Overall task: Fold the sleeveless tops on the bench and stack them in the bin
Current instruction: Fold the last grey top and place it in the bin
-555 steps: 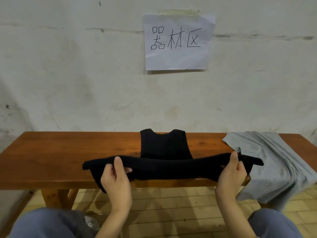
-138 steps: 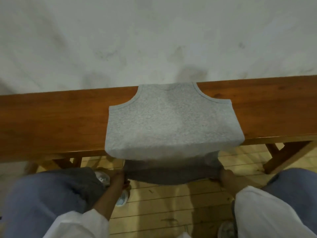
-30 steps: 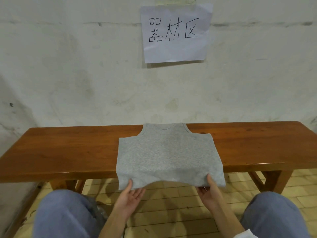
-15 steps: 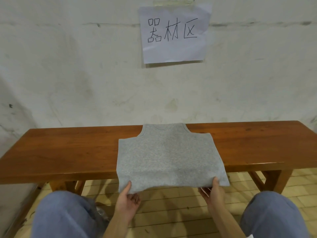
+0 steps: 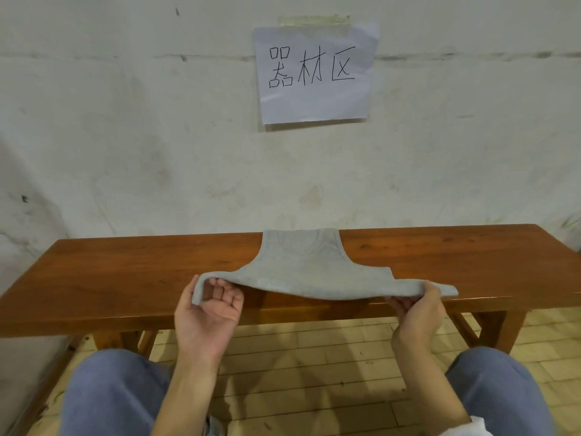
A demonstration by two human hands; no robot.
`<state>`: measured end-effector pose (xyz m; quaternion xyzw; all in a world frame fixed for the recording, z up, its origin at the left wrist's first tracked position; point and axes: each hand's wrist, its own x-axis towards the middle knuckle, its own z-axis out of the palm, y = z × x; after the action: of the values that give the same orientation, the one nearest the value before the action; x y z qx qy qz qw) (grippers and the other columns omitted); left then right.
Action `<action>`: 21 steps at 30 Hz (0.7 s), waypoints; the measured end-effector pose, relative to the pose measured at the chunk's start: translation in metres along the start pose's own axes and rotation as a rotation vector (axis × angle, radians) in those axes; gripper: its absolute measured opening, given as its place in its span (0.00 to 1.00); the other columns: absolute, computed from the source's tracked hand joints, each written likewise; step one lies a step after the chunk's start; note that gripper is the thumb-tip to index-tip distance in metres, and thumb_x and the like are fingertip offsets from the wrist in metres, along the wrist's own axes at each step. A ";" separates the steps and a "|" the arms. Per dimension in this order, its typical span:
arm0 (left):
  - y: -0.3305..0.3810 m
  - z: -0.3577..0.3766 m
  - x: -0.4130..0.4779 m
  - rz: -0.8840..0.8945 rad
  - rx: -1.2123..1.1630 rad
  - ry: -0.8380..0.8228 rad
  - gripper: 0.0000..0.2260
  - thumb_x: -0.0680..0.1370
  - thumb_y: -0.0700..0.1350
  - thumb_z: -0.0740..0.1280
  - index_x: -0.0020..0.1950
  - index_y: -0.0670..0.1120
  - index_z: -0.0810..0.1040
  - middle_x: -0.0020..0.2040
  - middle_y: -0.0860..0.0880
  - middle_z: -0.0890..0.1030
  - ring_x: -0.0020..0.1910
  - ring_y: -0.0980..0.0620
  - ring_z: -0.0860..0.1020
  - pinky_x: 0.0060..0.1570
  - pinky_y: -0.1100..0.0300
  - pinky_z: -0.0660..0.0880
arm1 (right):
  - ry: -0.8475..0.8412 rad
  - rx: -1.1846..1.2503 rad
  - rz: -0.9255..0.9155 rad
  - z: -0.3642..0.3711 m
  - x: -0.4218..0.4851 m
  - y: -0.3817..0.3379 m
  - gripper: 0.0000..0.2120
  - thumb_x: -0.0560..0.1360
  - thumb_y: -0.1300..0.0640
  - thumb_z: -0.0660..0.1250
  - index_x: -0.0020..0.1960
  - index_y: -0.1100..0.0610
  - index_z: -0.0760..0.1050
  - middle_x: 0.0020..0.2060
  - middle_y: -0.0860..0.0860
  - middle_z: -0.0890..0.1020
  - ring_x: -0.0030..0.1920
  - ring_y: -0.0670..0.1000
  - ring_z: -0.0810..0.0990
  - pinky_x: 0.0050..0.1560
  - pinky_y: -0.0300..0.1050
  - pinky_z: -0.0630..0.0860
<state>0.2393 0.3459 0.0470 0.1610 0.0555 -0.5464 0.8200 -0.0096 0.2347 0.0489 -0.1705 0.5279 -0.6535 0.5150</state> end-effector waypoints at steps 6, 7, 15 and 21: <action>0.011 -0.030 -0.010 -0.044 -0.006 -0.130 0.18 0.82 0.54 0.56 0.52 0.46 0.82 0.51 0.52 0.82 0.53 0.57 0.77 0.61 0.63 0.65 | 0.063 -0.007 -0.159 -0.003 -0.022 -0.025 0.07 0.79 0.55 0.58 0.43 0.53 0.69 0.37 0.47 0.72 0.40 0.45 0.73 0.38 0.37 0.71; 0.010 -0.035 -0.014 -0.051 0.036 -0.120 0.22 0.83 0.55 0.51 0.56 0.46 0.81 0.55 0.52 0.81 0.57 0.58 0.75 0.64 0.63 0.61 | 0.057 -0.013 -0.170 -0.005 -0.025 -0.025 0.07 0.79 0.54 0.58 0.43 0.52 0.69 0.37 0.47 0.72 0.40 0.45 0.73 0.38 0.36 0.70; -0.003 -0.015 -0.014 -0.030 -0.041 -0.054 0.07 0.63 0.45 0.74 0.39 0.47 0.84 0.44 0.55 0.83 0.45 0.57 0.82 0.47 0.58 0.80 | 0.026 -0.089 -0.139 -0.006 -0.018 -0.011 0.10 0.80 0.51 0.59 0.57 0.55 0.67 0.42 0.47 0.72 0.43 0.44 0.73 0.41 0.38 0.71; 0.004 0.011 0.034 -0.021 0.011 -0.059 0.09 0.63 0.44 0.74 0.43 0.45 0.84 0.46 0.53 0.84 0.46 0.55 0.82 0.50 0.59 0.78 | -0.064 -0.218 -0.195 0.042 0.012 -0.012 0.09 0.81 0.50 0.58 0.44 0.51 0.71 0.39 0.49 0.75 0.42 0.48 0.75 0.45 0.42 0.72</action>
<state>0.2557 0.3136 0.0493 0.1486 0.0300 -0.5598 0.8146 0.0118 0.2017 0.0718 -0.2966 0.5599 -0.6334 0.4441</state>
